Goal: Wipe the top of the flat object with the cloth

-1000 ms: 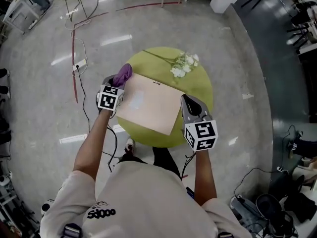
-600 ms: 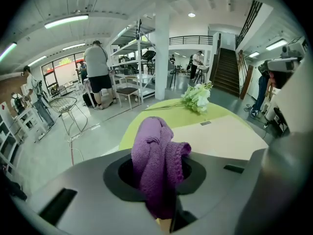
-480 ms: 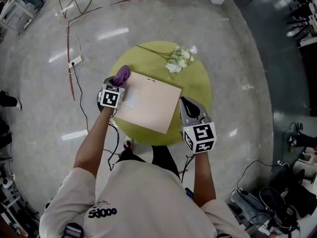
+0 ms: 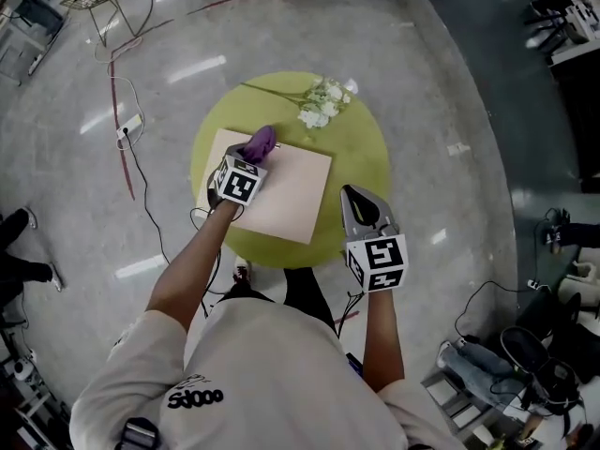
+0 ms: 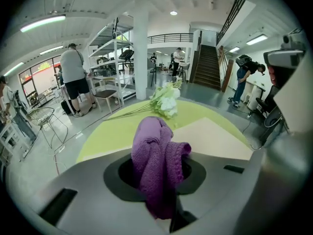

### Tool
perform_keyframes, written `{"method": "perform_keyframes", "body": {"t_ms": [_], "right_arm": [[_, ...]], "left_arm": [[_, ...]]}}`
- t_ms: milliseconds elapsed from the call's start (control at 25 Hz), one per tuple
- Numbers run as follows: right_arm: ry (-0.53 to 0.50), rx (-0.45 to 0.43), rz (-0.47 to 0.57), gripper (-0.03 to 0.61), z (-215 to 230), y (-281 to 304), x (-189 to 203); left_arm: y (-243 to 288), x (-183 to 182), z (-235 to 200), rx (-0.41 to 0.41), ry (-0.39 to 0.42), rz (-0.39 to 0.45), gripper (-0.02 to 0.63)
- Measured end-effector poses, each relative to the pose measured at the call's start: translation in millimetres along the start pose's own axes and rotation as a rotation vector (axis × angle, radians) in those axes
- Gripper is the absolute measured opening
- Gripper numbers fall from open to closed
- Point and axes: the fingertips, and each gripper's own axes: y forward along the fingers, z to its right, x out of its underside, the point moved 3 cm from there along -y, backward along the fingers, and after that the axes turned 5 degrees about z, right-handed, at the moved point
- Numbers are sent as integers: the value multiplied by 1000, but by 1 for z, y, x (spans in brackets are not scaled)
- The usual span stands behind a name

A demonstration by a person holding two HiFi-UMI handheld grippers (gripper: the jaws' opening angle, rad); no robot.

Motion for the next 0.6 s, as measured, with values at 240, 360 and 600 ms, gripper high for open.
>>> {"method": "perform_keyframes", "body": {"t_ms": [240, 360, 600], "right_arm": [[22, 72, -7, 9, 10, -21, 8], [35, 110, -20, 9, 16, -31, 13], [54, 172, -32, 9, 29, -48, 22]], "left_arm": [[18, -18, 55, 101, 68, 8, 91], [26, -25, 85, 161, 99, 9, 91], [40, -36, 141, 267, 159, 2, 91]]}}
